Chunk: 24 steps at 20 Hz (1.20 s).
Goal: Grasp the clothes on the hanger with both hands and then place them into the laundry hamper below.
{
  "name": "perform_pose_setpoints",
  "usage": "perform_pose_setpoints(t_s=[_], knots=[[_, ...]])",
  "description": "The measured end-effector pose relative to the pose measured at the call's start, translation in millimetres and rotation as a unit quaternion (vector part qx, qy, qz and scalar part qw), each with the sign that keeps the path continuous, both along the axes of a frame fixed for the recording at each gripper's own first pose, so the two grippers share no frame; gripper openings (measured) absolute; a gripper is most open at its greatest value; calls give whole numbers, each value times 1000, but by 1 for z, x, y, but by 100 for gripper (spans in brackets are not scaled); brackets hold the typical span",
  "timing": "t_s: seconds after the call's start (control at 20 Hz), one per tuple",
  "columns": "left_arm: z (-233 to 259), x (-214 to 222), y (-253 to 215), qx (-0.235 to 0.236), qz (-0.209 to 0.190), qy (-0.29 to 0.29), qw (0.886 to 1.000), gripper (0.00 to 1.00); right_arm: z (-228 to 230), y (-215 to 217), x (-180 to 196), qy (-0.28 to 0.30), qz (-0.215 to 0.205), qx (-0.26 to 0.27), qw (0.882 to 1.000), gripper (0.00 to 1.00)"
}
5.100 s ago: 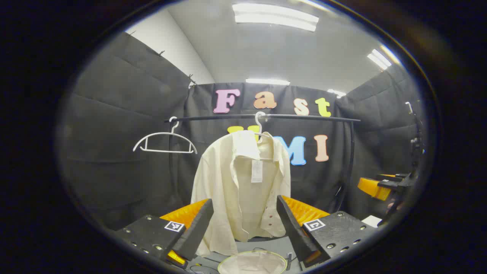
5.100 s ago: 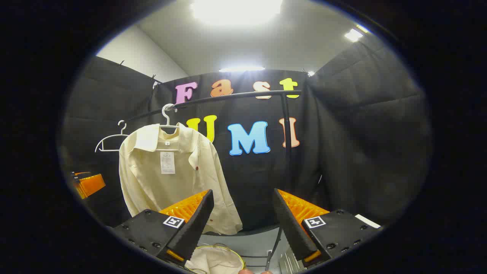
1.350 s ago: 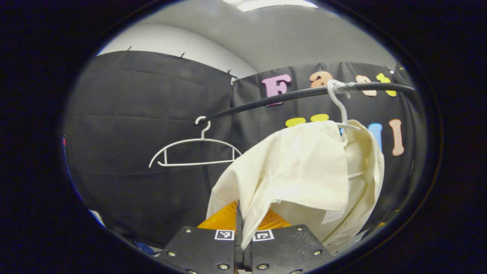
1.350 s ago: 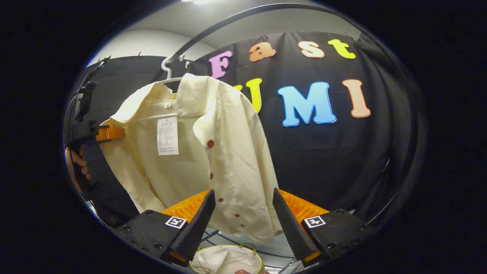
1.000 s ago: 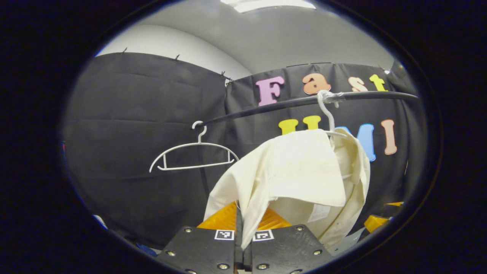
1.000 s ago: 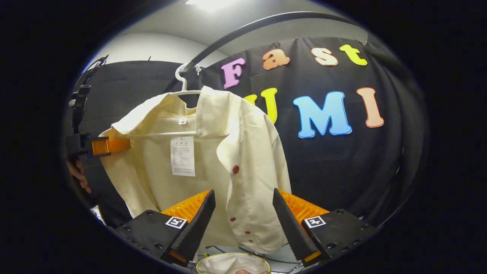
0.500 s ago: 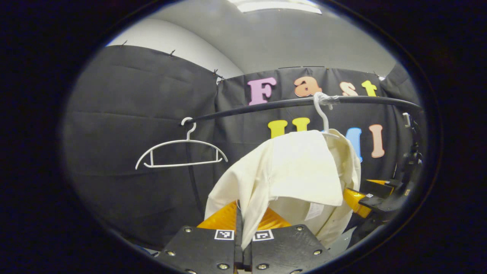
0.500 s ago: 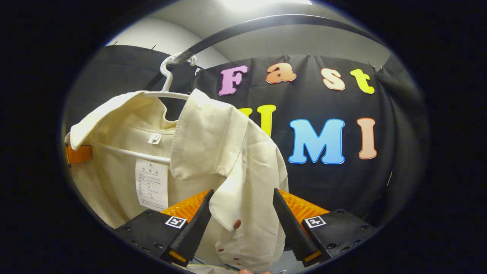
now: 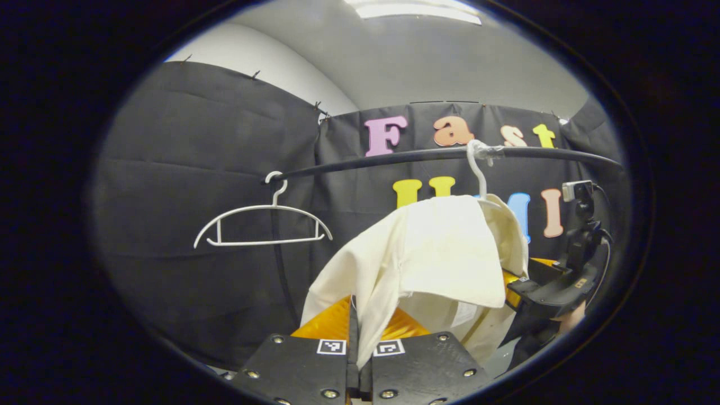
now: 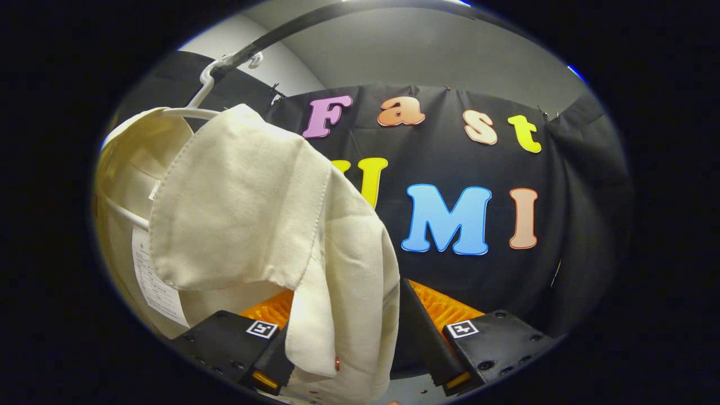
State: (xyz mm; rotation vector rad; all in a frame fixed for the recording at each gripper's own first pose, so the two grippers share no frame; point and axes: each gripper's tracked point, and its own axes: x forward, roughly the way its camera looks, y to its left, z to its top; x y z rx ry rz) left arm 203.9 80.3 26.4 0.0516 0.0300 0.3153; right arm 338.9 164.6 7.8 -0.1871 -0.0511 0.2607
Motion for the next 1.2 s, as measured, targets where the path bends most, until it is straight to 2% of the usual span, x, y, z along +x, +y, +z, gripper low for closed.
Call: perform_pose_setpoints(t_s=[0.05, 0.1, 0.15, 0.25, 0.3, 0.4, 0.45, 0.5, 0.7, 0.8, 0.9, 1.0, 1.05, 1.1, 1.2], knots=[[0, 0, 0, 1, -2, 0, 1000, 3, -1, 0, 2, -4, -1, -5, 1000, 85], [-1, 0, 0, 1, -2, 1, 1000, 3, -2, 1, 4, -5, 2, -9, 1000, 65], [0, 0, 0, 0, -4, 0, 1000, 3, -2, 4, 4, -4, 10, -9, 1000, 58], [2, -2, -2, -1, -9, -3, 1000, 3, 1, 4, 5, -6, 20, 9, 1000, 22], [2, -4, -2, -2, -12, -3, 1000, 3, 3, 7, 2, -4, 32, 22, 999, 9], [2, -3, 0, -1, -14, -2, 1000, 3, 8, -1, -3, -6, 32, 35, 999, 9], [4, -2, 2, -1, -12, -5, 1000, 3, 13, -3, 7, -17, 18, 43, 999, 4], [10, -3, 5, 1, -9, -13, 1000, 3, 20, -8, 3, -25, 18, 52, 998, 4], [37, -2, 11, -3, 4, -62, 998, 2, 38, -16, 9, -56, 1, 43, 997, 3], [27, 2, 20, 9, 1, -41, 999, 3, 43, -17, 9, -62, -5, 46, 997, 1], [15, 1, 22, -5, -5, -23, 1000, 2, 49, -19, 11, -68, -11, 51, 996, 3], [31, -3, 30, -3, -2, -45, 999, 2, 55, -23, 11, -76, -13, 43, 996, 1], [38, -3, 39, 5, 3, -50, 999, 2, 59, -27, 13, -84, -16, 35, 996, 3], [45, -2, 45, 10, 0, -52, 999, 2, 63, -31, 15, -92, -18, 28, 995, 1], [46, 3, 50, 5, -15, -52, 998, 2, 65, -36, 17, -102, -22, 14, 994, 3]])
